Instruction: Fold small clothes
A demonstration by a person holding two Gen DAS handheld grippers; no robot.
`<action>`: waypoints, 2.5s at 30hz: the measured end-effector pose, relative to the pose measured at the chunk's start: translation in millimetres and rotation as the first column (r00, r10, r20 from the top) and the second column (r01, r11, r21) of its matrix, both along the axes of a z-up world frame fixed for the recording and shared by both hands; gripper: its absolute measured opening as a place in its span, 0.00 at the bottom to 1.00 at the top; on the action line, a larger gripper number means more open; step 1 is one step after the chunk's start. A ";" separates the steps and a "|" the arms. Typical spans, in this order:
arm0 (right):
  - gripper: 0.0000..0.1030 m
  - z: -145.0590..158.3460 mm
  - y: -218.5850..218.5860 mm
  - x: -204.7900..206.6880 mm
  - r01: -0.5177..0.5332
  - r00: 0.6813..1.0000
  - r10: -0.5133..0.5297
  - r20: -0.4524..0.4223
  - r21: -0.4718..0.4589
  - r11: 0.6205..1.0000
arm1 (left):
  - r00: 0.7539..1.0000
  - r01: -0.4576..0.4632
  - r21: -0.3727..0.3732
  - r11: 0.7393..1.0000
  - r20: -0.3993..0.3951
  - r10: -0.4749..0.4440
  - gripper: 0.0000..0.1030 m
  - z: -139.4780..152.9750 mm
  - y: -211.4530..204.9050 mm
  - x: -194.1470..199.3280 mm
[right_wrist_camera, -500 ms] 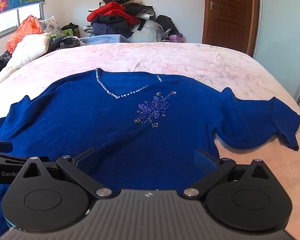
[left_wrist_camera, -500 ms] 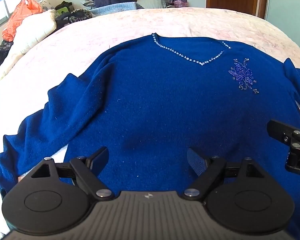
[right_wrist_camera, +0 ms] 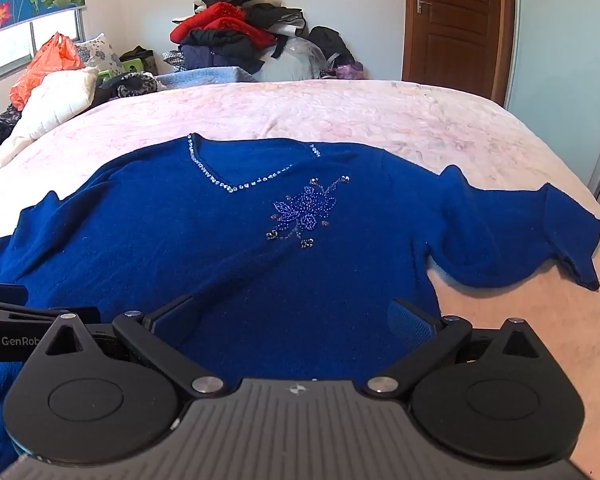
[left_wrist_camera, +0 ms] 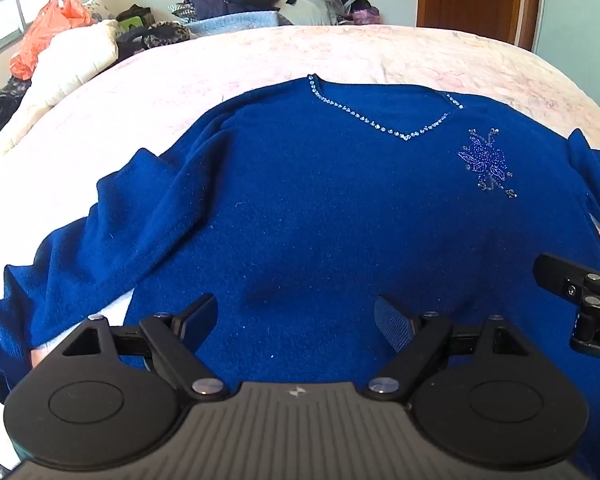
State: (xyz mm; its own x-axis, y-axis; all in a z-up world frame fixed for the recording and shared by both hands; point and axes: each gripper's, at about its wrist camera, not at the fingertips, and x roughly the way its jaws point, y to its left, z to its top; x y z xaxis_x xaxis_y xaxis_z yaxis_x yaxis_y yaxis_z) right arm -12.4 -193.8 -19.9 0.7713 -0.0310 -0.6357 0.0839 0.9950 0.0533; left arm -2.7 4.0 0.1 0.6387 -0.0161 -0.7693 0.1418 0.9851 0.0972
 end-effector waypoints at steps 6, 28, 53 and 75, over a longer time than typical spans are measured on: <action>0.99 1.5 -0.7 -3.4 0.003 1.000 -0.003 0.011 0.006 1.000 | 1.000 0.002 -0.005 1.000 0.000 -0.002 0.83 -0.8 -0.8 -2.3; 0.99 0.7 -2.0 -3.9 -0.003 1.000 0.003 0.006 0.017 1.000 | 1.000 -0.004 0.011 1.000 -0.024 0.004 0.83 -5.8 -4.6 -1.1; 0.99 1.9 -7.5 -10.4 -0.011 0.999 0.009 0.040 0.027 1.000 | 0.999 -0.003 0.027 1.000 -0.034 0.004 0.83 -9.9 -7.8 -0.5; 0.92 -11.7 -161.4 -26.9 0.326 0.942 -0.295 0.162 -0.216 0.920 | 0.996 0.094 0.061 0.994 -0.019 -0.093 0.83 -6.3 -44.3 -2.1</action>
